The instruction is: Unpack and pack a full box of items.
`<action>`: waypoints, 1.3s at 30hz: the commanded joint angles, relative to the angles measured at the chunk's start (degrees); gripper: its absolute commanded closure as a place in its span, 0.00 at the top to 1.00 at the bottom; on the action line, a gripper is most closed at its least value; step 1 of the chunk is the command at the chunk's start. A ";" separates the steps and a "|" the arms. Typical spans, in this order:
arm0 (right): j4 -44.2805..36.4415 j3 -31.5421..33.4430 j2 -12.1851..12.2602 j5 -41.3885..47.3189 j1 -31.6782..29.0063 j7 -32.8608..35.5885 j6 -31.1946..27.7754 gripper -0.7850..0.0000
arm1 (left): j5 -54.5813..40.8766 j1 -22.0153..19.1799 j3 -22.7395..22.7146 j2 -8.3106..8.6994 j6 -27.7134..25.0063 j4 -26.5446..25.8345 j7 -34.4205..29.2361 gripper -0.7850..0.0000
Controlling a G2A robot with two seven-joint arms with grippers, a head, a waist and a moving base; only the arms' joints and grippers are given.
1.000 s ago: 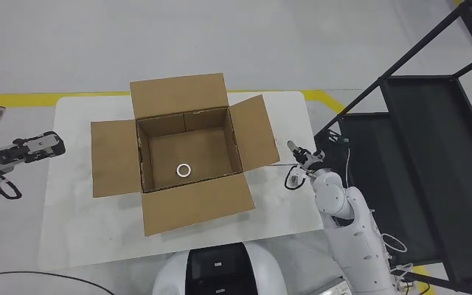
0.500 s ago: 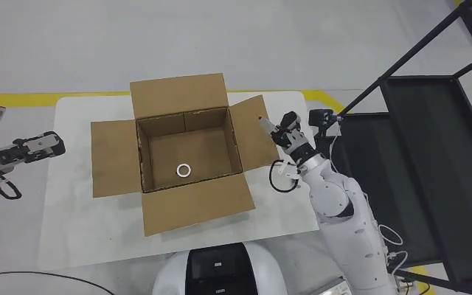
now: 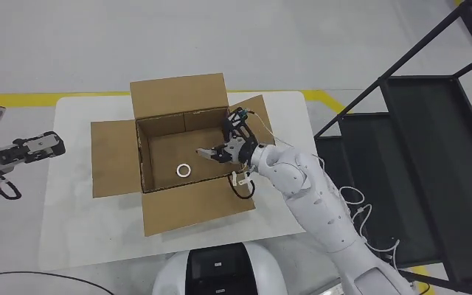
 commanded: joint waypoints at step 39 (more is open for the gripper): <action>55.02 -37.14 -19.06 -2.60 34.97 2.62 -5.42 0.55 | 0.00 0.00 0.00 0.00 0.00 0.00 0.00 1.00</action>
